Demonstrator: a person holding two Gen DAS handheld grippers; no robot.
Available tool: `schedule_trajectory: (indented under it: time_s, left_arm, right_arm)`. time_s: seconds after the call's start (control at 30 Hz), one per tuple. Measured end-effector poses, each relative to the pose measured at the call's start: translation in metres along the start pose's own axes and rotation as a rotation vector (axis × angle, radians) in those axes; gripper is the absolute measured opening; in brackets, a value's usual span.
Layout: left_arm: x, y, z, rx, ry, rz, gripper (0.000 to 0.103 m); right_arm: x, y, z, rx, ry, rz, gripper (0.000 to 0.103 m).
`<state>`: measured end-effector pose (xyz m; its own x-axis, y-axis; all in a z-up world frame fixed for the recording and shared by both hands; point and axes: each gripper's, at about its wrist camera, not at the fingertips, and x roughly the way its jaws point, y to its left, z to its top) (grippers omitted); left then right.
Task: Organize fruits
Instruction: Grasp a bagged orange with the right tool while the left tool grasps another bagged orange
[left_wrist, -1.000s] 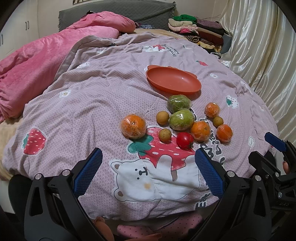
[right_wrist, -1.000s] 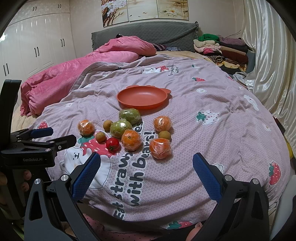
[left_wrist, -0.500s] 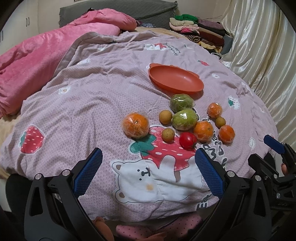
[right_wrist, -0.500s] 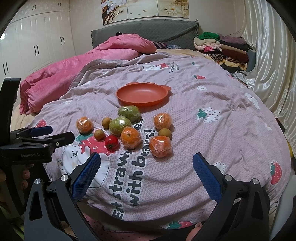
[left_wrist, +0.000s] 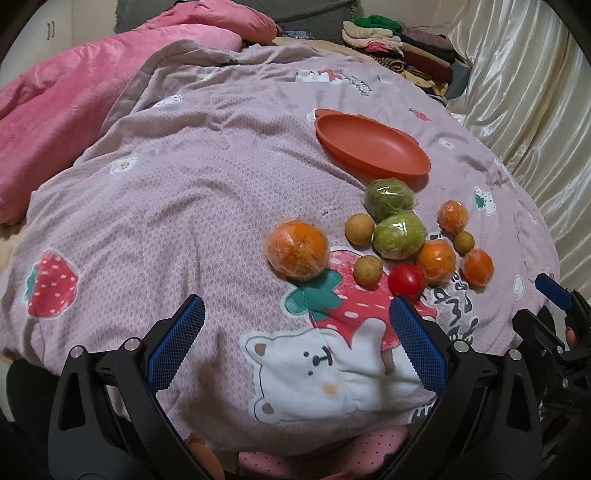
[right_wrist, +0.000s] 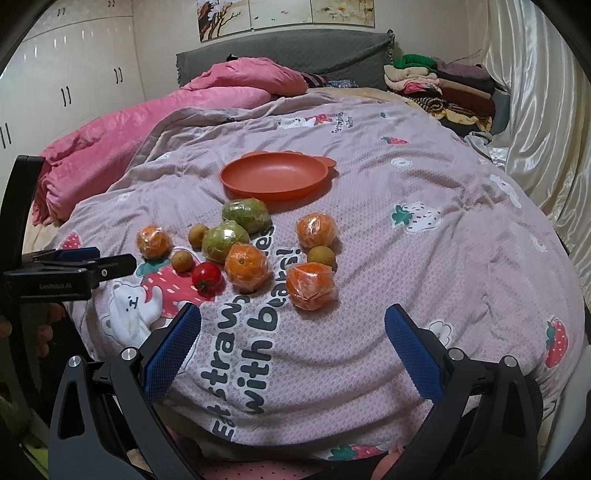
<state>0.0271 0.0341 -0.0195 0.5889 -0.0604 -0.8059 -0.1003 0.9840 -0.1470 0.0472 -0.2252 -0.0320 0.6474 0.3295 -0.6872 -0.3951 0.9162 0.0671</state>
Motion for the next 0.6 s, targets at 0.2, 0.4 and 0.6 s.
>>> schedule_trajectory:
  time_s: [0.2, 0.4, 0.6]
  left_arm:
    - [0.011, 0.006, 0.010, 0.002, -0.001, -0.009, 0.094]
    - [0.023, 0.007, 0.022, 0.018, -0.008, -0.007, 0.090]
    - [0.034, 0.004, 0.024, 0.038, 0.008, -0.023, 0.063]
  right_arm:
    - [0.015, -0.008, 0.002, 0.013, 0.036, -0.012, 0.099]
    - [0.036, -0.025, 0.007, 0.052, 0.066, -0.012, 0.099]
    - [0.053, -0.027, 0.011, 0.024, 0.087, -0.011, 0.097]
